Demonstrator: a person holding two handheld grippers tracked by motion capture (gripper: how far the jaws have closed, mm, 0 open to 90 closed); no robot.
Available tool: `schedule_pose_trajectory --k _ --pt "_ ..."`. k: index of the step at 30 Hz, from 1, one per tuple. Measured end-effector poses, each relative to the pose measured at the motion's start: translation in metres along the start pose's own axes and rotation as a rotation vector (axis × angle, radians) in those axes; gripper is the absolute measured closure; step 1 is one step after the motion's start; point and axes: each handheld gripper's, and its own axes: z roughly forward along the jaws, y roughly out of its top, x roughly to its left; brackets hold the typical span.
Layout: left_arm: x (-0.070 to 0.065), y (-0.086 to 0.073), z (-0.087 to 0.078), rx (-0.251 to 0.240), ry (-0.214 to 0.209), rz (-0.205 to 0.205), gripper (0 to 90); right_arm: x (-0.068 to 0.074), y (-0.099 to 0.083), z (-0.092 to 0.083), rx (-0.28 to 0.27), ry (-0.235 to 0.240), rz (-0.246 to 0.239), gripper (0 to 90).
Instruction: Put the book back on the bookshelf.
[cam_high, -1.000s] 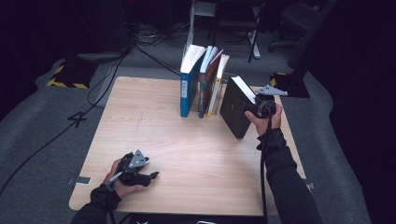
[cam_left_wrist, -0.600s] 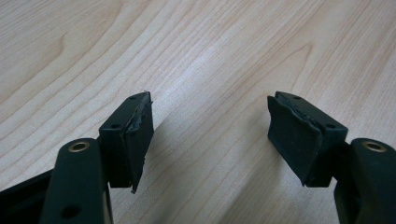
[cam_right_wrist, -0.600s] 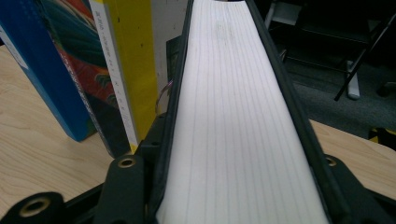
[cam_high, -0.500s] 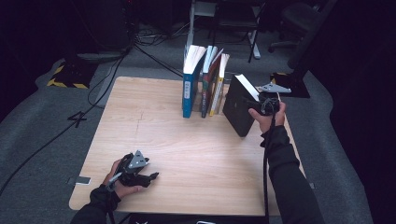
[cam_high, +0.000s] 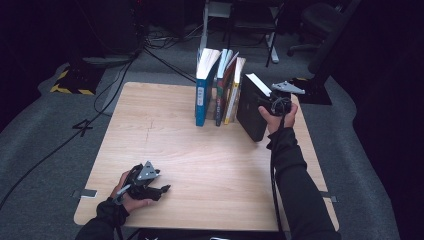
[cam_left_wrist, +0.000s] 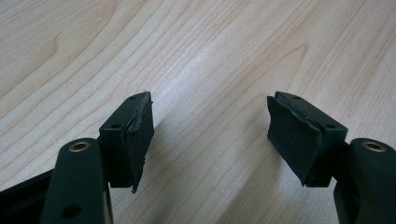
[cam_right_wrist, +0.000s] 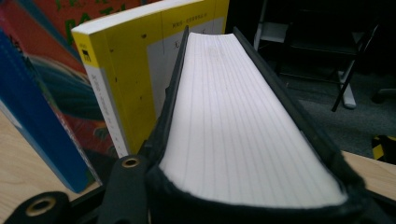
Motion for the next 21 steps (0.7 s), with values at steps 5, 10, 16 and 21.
schedule_pose_trajectory --k 5,10,16,21 --pt "-0.001 0.000 0.000 -0.002 -0.007 0.003 31.5 -0.001 0.007 0.009 -0.020 -0.025 0.026 53.9" --pt "-0.001 0.000 0.001 -0.002 -0.016 0.005 31.5 0.000 0.015 0.014 -0.067 -0.058 0.054 53.9" --pt "-0.002 0.001 0.001 -0.004 -0.027 0.019 31.9 0.003 0.021 0.031 -0.087 -0.107 0.064 53.8" --pt "-0.002 0.000 0.001 -0.007 -0.034 0.022 31.9 -0.002 0.021 0.042 -0.090 -0.114 0.085 53.8"
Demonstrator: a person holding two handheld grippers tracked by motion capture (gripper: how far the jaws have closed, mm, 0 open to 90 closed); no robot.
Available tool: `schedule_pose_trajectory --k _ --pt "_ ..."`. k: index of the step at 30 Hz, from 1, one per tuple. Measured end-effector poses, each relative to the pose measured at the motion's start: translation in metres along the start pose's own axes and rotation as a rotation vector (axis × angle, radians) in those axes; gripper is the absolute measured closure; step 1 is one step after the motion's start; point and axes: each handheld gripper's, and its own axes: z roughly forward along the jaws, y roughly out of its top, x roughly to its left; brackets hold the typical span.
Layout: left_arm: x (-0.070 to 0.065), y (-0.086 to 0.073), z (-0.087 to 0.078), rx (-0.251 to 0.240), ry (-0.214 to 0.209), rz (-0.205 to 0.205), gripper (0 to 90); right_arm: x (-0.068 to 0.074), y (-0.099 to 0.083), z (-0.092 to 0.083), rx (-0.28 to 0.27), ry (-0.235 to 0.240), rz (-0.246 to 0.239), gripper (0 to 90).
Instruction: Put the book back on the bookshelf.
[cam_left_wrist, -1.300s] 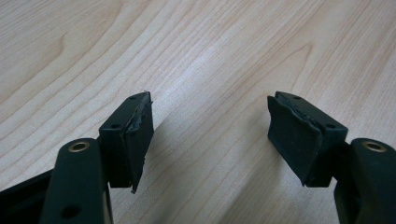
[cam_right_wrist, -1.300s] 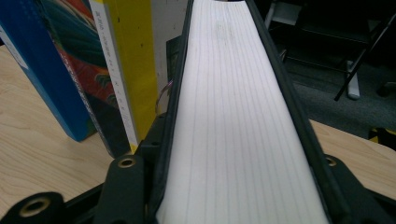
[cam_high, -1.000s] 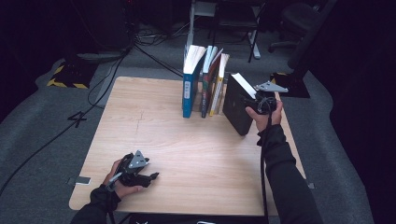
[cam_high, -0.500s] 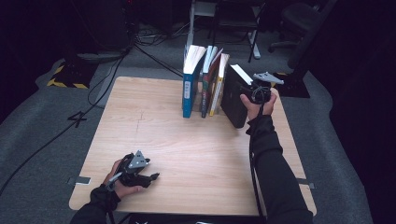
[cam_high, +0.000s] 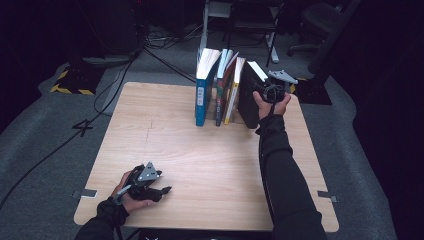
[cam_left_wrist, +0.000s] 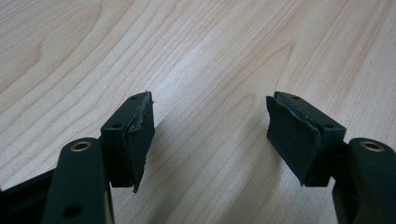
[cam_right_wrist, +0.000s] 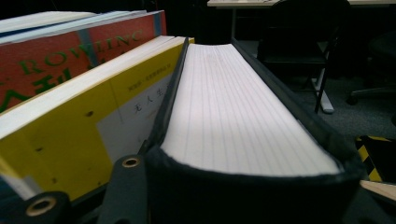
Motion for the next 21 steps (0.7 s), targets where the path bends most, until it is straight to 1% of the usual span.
schedule_pose_trajectory --k 1,3,5,6,9,11,12,14,17,21 --pt "0.000 0.000 0.000 0.000 -0.002 0.002 31.9 0.000 -0.001 0.003 -0.010 -0.007 0.010 53.8" --pt "0.000 0.000 0.000 0.001 -0.004 0.006 32.0 0.002 -0.003 0.008 -0.009 -0.018 -0.001 53.8" --pt "0.000 0.000 -0.001 0.005 -0.009 0.012 32.2 0.004 -0.006 0.011 -0.028 -0.026 -0.008 53.7" --pt "-0.001 0.000 -0.001 0.004 -0.013 0.012 32.4 0.004 -0.008 0.012 -0.032 -0.032 -0.002 53.7" --pt "-0.002 -0.001 -0.001 0.001 -0.018 0.019 32.5 0.002 -0.017 0.015 -0.046 -0.029 0.009 53.6" --pt "-0.002 -0.001 -0.001 0.002 -0.020 0.023 32.5 0.003 -0.021 0.014 -0.061 -0.025 0.000 53.5" --pt "-0.002 -0.001 -0.001 0.002 -0.021 0.023 32.6 0.003 -0.022 0.014 -0.060 -0.028 -0.012 53.5" --pt "-0.002 -0.001 -0.001 0.003 -0.022 0.024 32.5 0.004 -0.023 0.013 -0.060 -0.027 -0.012 53.3" --pt "-0.003 -0.001 -0.002 0.005 -0.022 0.031 32.5 0.004 -0.025 0.010 -0.049 -0.021 -0.015 52.4" --pt "-0.003 -0.001 -0.002 0.007 -0.023 0.030 32.5 0.002 -0.030 0.004 -0.038 -0.006 -0.046 50.7"
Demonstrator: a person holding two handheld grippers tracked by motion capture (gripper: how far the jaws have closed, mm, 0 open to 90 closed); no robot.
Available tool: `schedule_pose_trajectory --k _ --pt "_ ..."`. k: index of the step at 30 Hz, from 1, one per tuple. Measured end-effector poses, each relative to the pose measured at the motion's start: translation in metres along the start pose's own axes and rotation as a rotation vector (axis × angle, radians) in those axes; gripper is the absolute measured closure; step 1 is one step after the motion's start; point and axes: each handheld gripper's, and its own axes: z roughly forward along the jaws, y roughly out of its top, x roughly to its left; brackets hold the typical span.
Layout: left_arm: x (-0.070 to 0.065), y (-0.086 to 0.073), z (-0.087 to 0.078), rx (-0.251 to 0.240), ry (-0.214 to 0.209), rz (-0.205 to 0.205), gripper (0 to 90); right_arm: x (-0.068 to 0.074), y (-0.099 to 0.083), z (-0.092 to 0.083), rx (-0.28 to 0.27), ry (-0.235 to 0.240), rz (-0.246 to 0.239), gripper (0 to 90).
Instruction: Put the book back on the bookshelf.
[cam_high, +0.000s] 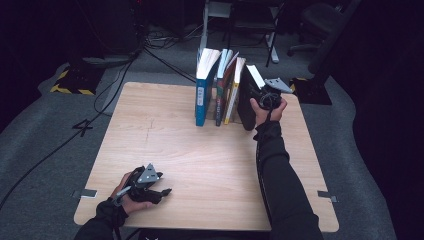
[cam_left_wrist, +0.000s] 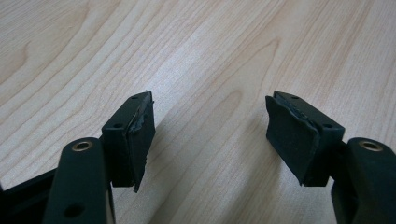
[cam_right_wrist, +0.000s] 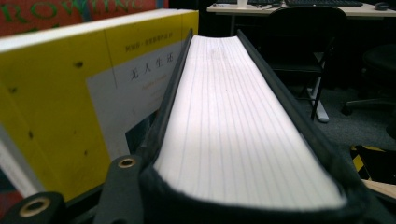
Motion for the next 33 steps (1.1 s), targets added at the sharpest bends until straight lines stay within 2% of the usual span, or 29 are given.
schedule_pose_trajectory --k 2,6,10,13,17,20,22,24,25,28,33 --pt "0.000 0.000 0.000 0.001 0.001 -0.003 32.4 -0.001 -0.002 -0.003 0.002 0.000 -0.005 50.2" --pt "-0.001 0.000 0.000 -0.001 0.000 -0.002 32.5 -0.003 -0.003 -0.006 0.012 0.040 -0.013 46.4" --pt "0.000 0.000 0.000 -0.001 -0.003 -0.003 32.3 -0.007 -0.010 -0.015 0.011 0.073 0.023 36.0" --pt "0.000 -0.001 0.000 -0.002 -0.003 -0.006 32.3 -0.006 -0.019 -0.022 0.023 0.102 0.003 33.3" --pt "-0.001 -0.001 0.000 -0.001 -0.002 -0.008 32.3 -0.003 -0.045 -0.033 0.048 0.140 -0.039 31.9" --pt "-0.002 -0.001 0.000 0.002 -0.001 -0.010 32.3 -0.006 -0.066 -0.033 0.084 0.143 -0.049 35.5" --pt "-0.002 -0.001 0.000 0.002 -0.001 -0.011 32.3 -0.008 -0.081 -0.030 0.116 0.151 -0.028 40.6" --pt "-0.001 -0.001 0.000 0.000 -0.003 -0.013 32.1 -0.009 -0.093 -0.027 0.145 0.149 -0.028 46.5" --pt "-0.001 -0.001 0.000 -0.001 -0.003 -0.013 32.1 -0.011 -0.103 -0.023 0.157 0.141 -0.004 50.6" --pt "-0.001 -0.001 0.000 -0.003 -0.005 -0.013 32.0 -0.013 -0.107 -0.021 0.147 0.150 0.028 50.6" --pt "-0.001 -0.001 0.000 -0.004 -0.006 -0.012 31.9 -0.001 -0.104 -0.020 0.132 0.100 0.001 50.8"
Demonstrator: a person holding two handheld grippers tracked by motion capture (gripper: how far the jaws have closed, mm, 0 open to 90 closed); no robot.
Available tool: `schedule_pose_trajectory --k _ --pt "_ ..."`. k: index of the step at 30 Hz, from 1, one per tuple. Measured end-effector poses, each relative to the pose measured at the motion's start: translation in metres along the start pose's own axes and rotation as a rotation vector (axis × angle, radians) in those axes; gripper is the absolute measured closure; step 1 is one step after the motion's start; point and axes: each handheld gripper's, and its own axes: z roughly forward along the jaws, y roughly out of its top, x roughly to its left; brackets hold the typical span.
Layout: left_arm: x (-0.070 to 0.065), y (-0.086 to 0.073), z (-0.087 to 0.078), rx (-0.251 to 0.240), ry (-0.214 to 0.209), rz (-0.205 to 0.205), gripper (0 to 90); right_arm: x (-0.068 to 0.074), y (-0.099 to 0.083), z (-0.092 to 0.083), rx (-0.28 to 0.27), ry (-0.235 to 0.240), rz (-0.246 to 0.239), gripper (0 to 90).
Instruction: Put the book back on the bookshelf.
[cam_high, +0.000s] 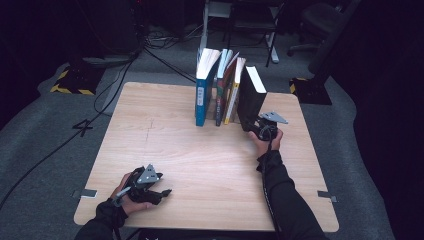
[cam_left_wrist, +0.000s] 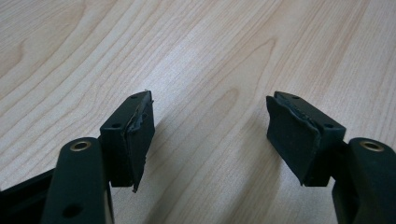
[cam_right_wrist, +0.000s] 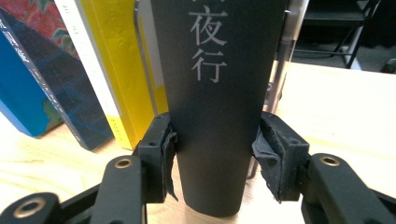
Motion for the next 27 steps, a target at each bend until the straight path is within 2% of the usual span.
schedule_pose_trajectory --k 6,18,27 --pt "0.000 0.000 0.000 0.002 -0.001 0.002 32.0 0.013 0.004 0.003 0.003 -0.030 -0.032 50.3" --pt "0.000 0.001 0.000 0.001 -0.004 0.010 31.9 0.020 0.011 0.020 -0.002 -0.082 0.017 50.4" --pt "0.000 0.001 0.001 0.000 -0.005 0.010 32.0 0.023 0.018 0.031 0.015 -0.111 0.025 50.1"
